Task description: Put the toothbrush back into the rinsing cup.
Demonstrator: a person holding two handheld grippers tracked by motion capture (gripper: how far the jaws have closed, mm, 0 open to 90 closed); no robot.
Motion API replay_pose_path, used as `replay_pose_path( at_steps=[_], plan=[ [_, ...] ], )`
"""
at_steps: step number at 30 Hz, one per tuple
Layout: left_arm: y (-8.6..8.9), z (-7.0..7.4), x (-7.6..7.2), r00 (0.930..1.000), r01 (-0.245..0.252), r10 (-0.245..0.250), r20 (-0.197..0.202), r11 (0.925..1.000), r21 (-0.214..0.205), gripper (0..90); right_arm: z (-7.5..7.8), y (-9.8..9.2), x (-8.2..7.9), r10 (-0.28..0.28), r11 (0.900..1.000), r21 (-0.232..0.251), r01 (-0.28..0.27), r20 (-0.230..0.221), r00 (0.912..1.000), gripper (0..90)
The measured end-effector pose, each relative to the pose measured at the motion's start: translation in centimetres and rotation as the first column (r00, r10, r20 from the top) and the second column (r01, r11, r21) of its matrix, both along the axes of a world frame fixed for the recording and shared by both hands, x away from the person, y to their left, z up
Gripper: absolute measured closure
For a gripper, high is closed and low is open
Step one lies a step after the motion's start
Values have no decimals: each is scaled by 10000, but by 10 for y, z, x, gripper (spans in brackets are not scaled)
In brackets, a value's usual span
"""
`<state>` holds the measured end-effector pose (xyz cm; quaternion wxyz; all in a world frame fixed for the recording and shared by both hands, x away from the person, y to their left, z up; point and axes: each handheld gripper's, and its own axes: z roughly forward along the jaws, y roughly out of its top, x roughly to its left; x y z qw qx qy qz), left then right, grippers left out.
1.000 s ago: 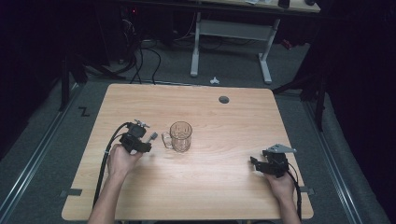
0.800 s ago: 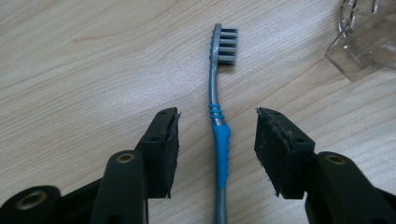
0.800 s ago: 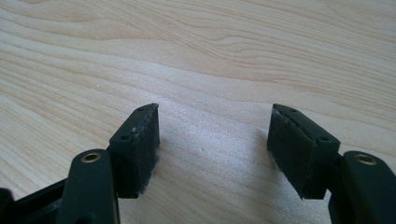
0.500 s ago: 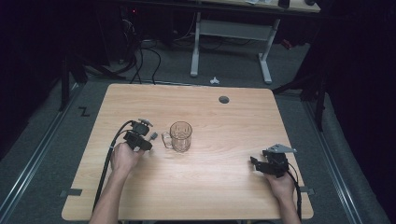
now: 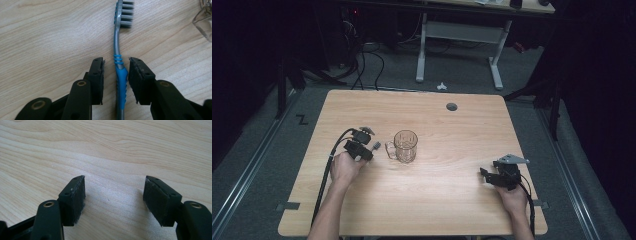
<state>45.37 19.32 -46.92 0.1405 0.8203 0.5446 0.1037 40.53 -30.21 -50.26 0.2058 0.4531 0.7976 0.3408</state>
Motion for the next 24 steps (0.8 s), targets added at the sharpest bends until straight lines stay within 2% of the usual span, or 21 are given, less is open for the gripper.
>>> replay_pose_path(
  at_steps=[7,24],
  plan=[
    [4,0,2,10000,-64,62,-73,9997,-226,703,0,0,0,1,10000,-5,-1,3,10000,347],
    [7,0,3,9998,-118,115,-143,9997,-214,785,0,0,0,8,10000,-13,-8,10,10000,348]
  ],
)
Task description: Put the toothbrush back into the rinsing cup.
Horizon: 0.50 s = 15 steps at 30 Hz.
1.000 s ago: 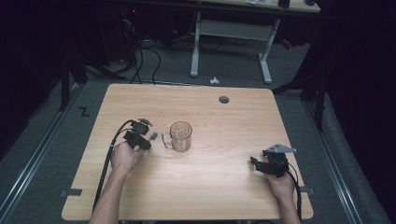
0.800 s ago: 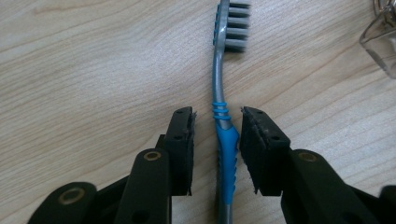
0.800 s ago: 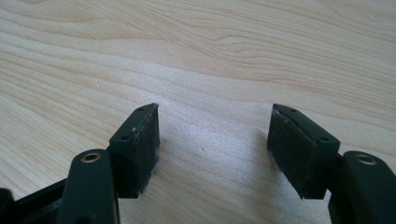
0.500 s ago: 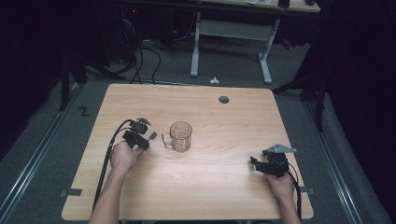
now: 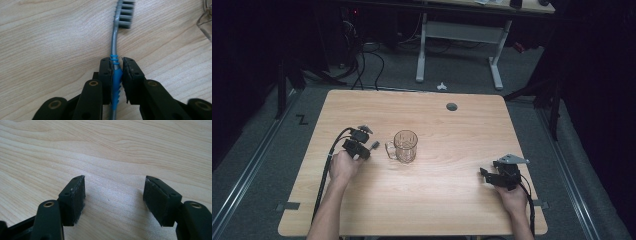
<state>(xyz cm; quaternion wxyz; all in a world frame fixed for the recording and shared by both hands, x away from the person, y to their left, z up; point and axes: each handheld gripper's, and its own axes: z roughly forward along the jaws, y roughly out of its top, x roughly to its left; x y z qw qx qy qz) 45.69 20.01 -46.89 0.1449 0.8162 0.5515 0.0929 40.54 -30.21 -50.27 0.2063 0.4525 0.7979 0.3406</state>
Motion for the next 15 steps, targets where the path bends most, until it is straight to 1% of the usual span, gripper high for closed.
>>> replay_pose_path(
  at_steps=[9,15],
  plan=[
    [0,0,0,10000,-32,32,1,10000,4,793,0,0,0,-17,10000,7,17,-7,10000,348],
    [-1,-1,-1,9998,16,-16,179,10000,27,798,0,0,0,-19,10000,5,19,-2,10000,347]
  ],
)
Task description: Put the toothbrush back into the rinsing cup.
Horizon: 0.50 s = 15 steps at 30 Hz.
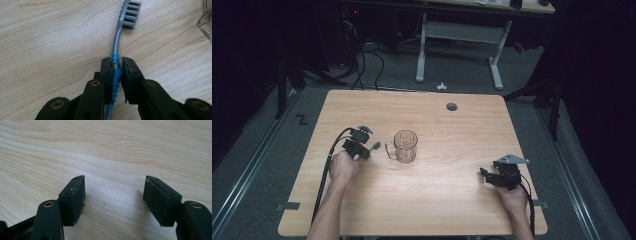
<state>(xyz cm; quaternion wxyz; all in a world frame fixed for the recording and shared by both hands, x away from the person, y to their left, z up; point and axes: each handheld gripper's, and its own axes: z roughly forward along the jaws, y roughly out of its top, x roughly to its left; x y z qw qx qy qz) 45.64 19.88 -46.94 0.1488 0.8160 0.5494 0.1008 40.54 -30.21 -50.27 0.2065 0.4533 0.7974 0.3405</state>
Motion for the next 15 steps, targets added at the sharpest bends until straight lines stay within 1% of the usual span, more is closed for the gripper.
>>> replay_pose_path(
  at_steps=[3,7,15],
  plan=[
    [0,1,-1,9999,-11,12,149,10000,-57,799,0,0,0,-7,10000,6,7,-3,10000,348],
    [3,8,-4,9990,-66,77,436,9997,-255,800,0,0,0,-12,10000,5,12,-5,10000,348],
    [7,23,-12,9965,-109,158,824,9982,-596,801,0,0,0,-23,10000,7,23,-4,10000,349]
  ],
)
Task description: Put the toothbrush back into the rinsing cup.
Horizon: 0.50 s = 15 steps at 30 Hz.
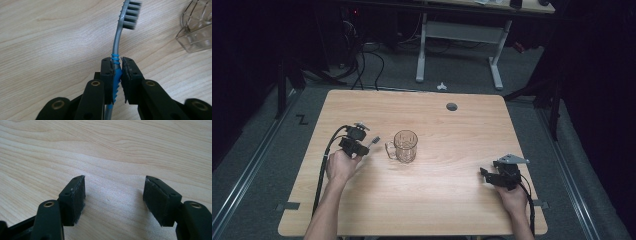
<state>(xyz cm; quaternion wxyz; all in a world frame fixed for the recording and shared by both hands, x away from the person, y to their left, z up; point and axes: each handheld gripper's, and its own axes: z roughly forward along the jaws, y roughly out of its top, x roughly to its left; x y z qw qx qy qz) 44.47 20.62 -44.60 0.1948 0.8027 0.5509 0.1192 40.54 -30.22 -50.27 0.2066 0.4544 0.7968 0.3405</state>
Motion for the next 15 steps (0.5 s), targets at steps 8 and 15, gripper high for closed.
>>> replay_pose_path(
  at_steps=[8,15],
  plan=[
    [3,12,-8,9991,-52,61,416,9997,-223,801,0,0,0,-9,10000,7,9,-4,10000,350],
    [5,18,-14,9972,-68,97,740,9992,-385,801,0,0,0,-3,10000,13,3,-7,10000,350]
  ],
)
